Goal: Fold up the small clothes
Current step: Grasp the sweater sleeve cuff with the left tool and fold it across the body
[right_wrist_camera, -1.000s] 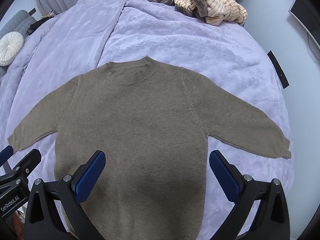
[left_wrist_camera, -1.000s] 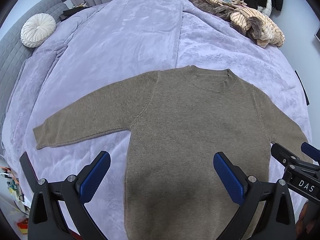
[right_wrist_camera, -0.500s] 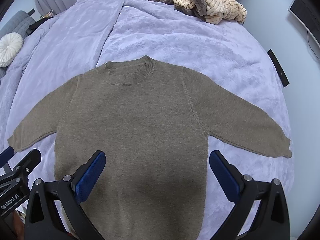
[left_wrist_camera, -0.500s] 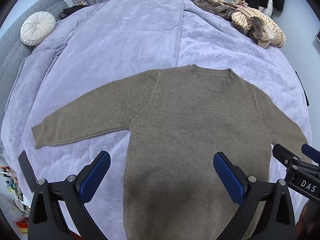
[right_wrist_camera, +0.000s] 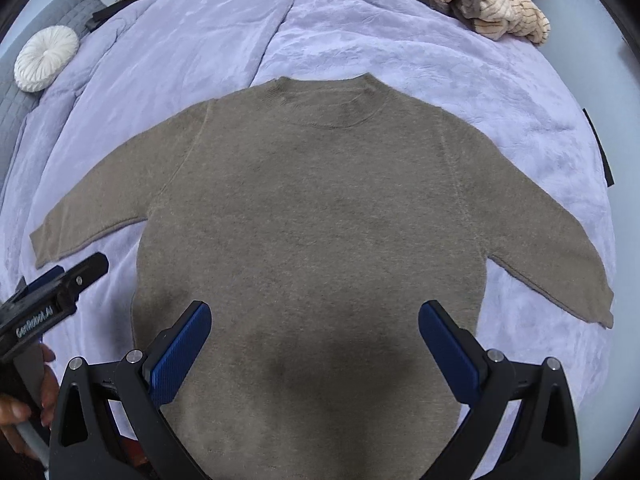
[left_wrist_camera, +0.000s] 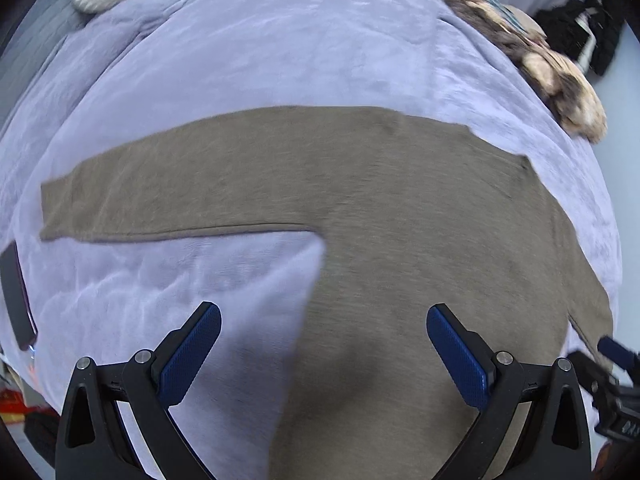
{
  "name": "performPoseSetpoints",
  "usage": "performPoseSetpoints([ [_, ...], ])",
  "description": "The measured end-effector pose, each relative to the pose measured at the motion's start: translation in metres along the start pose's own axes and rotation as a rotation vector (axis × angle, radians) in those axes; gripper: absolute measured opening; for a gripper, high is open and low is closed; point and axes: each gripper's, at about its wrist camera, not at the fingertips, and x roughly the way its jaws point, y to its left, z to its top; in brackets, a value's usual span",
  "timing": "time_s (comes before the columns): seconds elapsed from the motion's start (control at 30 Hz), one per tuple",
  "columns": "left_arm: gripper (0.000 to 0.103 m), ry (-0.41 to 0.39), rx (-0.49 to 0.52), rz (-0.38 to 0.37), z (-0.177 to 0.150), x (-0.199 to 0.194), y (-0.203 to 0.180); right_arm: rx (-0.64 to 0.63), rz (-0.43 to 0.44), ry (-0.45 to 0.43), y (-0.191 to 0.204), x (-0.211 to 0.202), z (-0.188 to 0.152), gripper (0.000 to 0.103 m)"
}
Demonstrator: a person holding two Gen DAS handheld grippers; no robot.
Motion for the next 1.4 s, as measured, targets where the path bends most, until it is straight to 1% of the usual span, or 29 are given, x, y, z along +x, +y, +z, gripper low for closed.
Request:
performPoseSetpoints([
  [0.1, 0.103, -0.008, -0.087, 0.027, 0.006, 0.017, 0.052, -0.062, 0.021, 0.028, 0.027, 0.016, -0.005, 0.103],
  [0.2, 0.103, -0.022, -0.196, 0.043, 0.014, 0.037, 0.104, -0.117, 0.044, 0.062, 0.053, 0.032, -0.013, 0.103],
  [0.3, 0.103, -0.022, -0.295, 0.067, 0.019, 0.054, 0.145, -0.179, 0.079, 0.08, 0.079, 0.045, -0.02, 0.103],
  [0.37, 0.103, -0.013, -0.373, 0.052, 0.023, 0.066, 0.167, -0.224, 0.086, 0.09, 0.096, 0.054, -0.023, 0.103],
  [0.43, 0.103, -0.027, -0.445, 0.008, 0.027, 0.072, 0.182, -0.242, 0.098, 0.108, 0.107, 0.062, -0.025, 0.103],
  [0.5, 0.103, -0.068, -0.497, -0.022, 0.033, 0.072, 0.186, -0.247, 0.115, 0.119, 0.118, 0.069, -0.025, 0.103],
  [0.6, 0.103, -0.134, -0.535, -0.021, 0.043, 0.066, 0.181, -0.255, 0.132, 0.126, 0.129, 0.076, -0.025, 0.103],
  [0.63, 0.101, -0.156, -0.544, -0.024, 0.047, 0.064, 0.181, -0.26, 0.136, 0.127, 0.132, 0.077, -0.025, 0.103],
  [0.67, 0.09, -0.172, -0.554, -0.026, 0.053, 0.064, 0.186, -0.265, 0.139, 0.128, 0.135, 0.078, -0.025, 0.103],
  [0.7, 0.082, -0.18, -0.559, -0.025, 0.055, 0.063, 0.186, -0.268, 0.142, 0.127, 0.137, 0.079, -0.025, 0.103],
  [0.77, 0.044, -0.199, -0.553, -0.049, 0.063, 0.061, 0.192, -0.269, 0.151, 0.125, 0.138, 0.079, -0.025, 0.103],
  [0.8, 0.033, -0.214, -0.545, -0.079, 0.069, 0.061, 0.204, -0.267, 0.154, 0.122, 0.137, 0.08, -0.025, 0.103],
  [0.83, 0.016, -0.221, -0.534, -0.111, 0.072, 0.06, 0.208, -0.264, 0.158, 0.118, 0.135, 0.079, -0.024, 0.103],
  [0.87, 0.009, -0.229, -0.522, -0.133, 0.07, 0.058, 0.212, -0.261, 0.16, 0.116, 0.131, 0.078, -0.023, 0.103],
  [0.9, 0.009, -0.242, -0.506, -0.142, 0.074, 0.052, 0.209, -0.256, 0.162, 0.113, 0.127, 0.076, -0.022, 0.103],
  [0.97, 0.009, -0.288, -0.438, -0.145, 0.08, 0.036, 0.192, -0.243, 0.163, 0.105, 0.115, 0.072, -0.02, 0.103],
  [1.03, 0.009, -0.334, -0.342, -0.165, 0.091, 0.016, 0.164, -0.223, 0.164, 0.097, 0.102, 0.069, -0.02, 0.103],
  [1.1, 0.009, -0.376, -0.234, -0.2, 0.103, -0.001, 0.131, -0.194, 0.165, 0.084, 0.09, 0.067, -0.019, 0.103],
  [1.13, 0.009, -0.391, -0.176, -0.219, 0.108, -0.009, 0.112, -0.175, 0.165, 0.077, 0.083, 0.066, -0.018, 0.103],
  [1.2, 0.009, -0.411, -0.067, -0.281, 0.117, -0.024, 0.066, -0.137, 0.167, 0.064, 0.069, 0.062, -0.017, 0.103],
  [1.27, 0.009, -0.413, 0.035, -0.337, 0.117, -0.03, 0.016, -0.091, 0.168, 0.048, 0.053, 0.059, -0.015, 0.103],
  [1.3, 0.009, -0.408, 0.098, -0.363, 0.119, -0.031, -0.013, -0.069, 0.167, 0.039, 0.045, 0.057, -0.014, 0.103],
  [1.37, 0.009, -0.392, 0.209, -0.387, 0.11, -0.032, -0.056, -0.018, 0.165, 0.019, 0.026, 0.054, -0.014, 0.103],
  [1.4, 0.009, -0.368, 0.267, -0.399, 0.107, -0.026, -0.083, 0.006, 0.162, 0.01, 0.017, 0.053, -0.013, 0.103],
])
